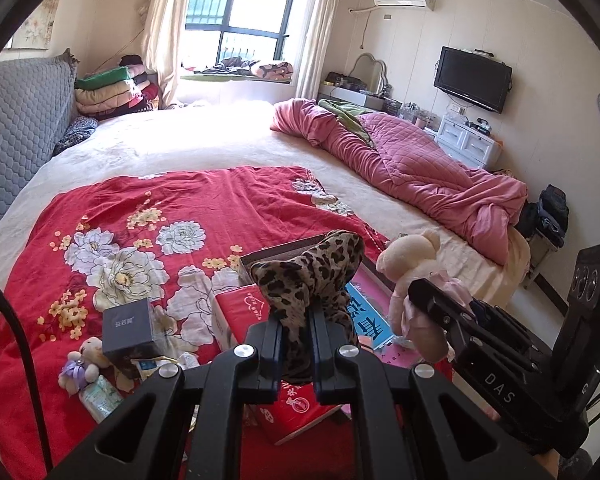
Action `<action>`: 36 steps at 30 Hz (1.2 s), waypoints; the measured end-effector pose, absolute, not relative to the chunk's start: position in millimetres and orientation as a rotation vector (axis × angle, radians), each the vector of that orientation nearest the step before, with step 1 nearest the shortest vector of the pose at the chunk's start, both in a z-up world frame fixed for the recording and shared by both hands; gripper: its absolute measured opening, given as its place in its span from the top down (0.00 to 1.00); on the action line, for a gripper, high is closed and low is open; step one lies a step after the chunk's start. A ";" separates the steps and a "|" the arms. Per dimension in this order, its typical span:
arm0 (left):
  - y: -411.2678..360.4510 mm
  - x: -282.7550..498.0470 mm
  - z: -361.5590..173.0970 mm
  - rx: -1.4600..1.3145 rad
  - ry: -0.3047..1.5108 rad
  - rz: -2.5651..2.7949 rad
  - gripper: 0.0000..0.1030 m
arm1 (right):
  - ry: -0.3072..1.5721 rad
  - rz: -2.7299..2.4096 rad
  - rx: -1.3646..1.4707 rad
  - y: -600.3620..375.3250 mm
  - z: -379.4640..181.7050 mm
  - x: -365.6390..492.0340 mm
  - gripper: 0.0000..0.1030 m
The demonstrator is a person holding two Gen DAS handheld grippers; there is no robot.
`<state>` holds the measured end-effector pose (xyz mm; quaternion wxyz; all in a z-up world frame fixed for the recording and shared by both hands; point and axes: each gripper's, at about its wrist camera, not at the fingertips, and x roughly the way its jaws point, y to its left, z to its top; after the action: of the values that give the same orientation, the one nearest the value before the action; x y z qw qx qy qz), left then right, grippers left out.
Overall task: Organize soft objects
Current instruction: 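Carry the leopard-print cloth and plush bunny with both tools over the pink tray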
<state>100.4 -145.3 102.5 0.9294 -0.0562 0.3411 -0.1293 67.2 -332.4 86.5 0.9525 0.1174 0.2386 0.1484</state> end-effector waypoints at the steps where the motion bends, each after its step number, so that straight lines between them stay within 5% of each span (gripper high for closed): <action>1: -149.1 103.0 101.8 -0.115 0.702 -0.272 0.89 | 0.486 0.293 0.246 -337.9 86.1 69.4 0.66; 36: -233.3 188.1 2.2 -0.003 0.942 -0.322 0.89 | 0.654 0.194 0.281 -388.1 15.3 101.4 0.66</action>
<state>188.1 -233.3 2.2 0.8786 -0.0015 0.4520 -0.1544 101.4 -388.1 15.3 0.9327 0.1372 0.3198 0.0950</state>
